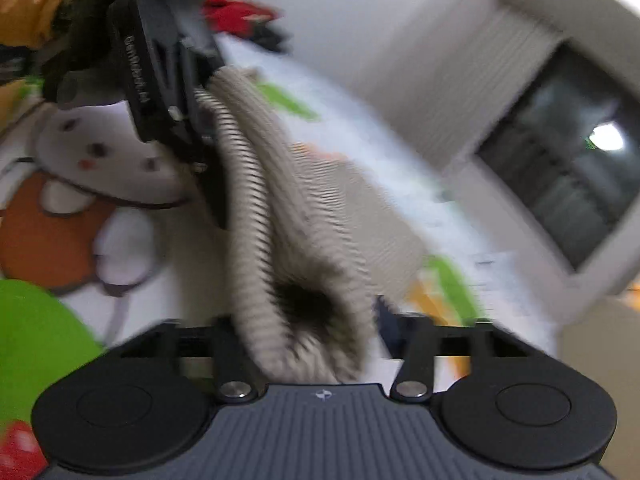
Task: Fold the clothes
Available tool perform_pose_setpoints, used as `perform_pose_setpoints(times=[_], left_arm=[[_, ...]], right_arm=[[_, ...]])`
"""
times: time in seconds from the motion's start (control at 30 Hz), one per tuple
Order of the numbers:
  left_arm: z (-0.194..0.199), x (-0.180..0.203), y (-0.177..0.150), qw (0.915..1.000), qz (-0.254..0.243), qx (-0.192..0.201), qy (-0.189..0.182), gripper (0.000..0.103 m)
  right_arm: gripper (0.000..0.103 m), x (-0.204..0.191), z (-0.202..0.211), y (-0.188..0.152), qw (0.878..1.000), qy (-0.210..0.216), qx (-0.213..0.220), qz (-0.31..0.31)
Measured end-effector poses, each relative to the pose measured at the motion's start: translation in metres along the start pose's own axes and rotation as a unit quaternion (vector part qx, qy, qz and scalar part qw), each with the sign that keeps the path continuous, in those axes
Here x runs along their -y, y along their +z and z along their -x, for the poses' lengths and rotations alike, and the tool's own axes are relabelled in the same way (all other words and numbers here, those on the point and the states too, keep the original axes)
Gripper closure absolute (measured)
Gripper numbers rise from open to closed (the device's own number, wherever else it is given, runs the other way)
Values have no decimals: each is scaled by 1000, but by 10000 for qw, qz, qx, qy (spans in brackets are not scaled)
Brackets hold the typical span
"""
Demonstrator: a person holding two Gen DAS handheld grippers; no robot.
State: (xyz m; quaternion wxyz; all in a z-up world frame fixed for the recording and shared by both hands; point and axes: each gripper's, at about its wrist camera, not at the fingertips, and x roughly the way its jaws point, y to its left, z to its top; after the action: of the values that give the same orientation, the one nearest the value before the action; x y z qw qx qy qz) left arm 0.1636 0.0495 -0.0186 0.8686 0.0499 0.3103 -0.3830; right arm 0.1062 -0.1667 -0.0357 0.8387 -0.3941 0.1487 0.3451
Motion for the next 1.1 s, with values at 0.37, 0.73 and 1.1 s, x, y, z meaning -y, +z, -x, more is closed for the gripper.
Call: perform_pose_setpoints(times=[0.37,0.73,1.1], left_arm=[[46,58,-10,9929,152,-529,-1054,44],[59,-11,39,9946,791,533,-408,33],[55,-34,50,9891,1042,993,-298,17]], right_arm=[[79,6,117,5,9835,1205,-149,-1340],[79,115,52,20,9474,1098,220,-2998],[77,137,-42,-26,8914,1015,-262,-4410]])
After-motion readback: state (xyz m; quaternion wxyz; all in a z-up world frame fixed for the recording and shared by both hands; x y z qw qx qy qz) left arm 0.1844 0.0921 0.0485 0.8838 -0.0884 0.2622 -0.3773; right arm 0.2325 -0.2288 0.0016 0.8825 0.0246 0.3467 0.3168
